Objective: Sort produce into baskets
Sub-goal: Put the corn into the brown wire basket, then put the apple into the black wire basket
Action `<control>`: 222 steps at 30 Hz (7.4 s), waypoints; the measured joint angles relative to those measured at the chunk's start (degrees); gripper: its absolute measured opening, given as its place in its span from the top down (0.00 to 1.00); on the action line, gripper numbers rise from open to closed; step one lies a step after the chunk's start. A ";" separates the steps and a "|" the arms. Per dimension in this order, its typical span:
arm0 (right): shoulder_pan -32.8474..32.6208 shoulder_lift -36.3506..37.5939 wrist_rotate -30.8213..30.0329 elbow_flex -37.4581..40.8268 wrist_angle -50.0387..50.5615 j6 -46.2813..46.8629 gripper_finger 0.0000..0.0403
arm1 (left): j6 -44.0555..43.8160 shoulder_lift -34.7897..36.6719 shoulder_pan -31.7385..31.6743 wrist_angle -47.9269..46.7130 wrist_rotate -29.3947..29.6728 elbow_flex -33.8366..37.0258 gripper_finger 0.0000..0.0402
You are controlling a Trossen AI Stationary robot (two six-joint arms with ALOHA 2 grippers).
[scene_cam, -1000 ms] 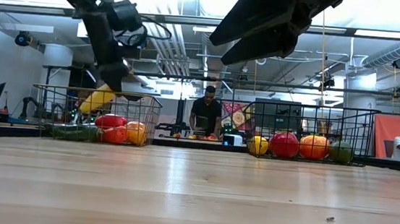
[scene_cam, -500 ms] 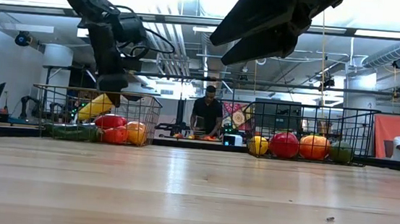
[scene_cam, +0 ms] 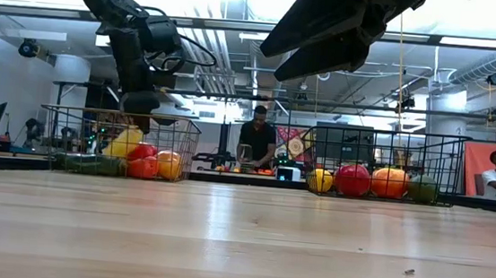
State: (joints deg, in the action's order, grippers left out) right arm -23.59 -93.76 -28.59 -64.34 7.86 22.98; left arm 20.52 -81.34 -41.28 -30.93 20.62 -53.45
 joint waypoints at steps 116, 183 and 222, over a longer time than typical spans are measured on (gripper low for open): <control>2.95 -35.91 32.03 -26.91 -27.07 -23.82 0.19 | -90.13 -18.60 99.71 -20.45 2.51 -11.84 0.42; 4.00 -43.52 31.70 -30.12 -34.82 -18.95 0.22 | -93.54 -22.69 98.84 -11.09 10.38 -7.89 0.41; 5.00 -41.86 29.58 -30.05 -33.53 -27.50 0.10 | -93.21 -22.73 98.66 -19.24 12.83 -11.54 0.42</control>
State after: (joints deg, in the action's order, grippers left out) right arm -18.60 -135.61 0.98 -94.39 -25.67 -4.52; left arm -72.69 -104.07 57.38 -50.17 33.45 -64.99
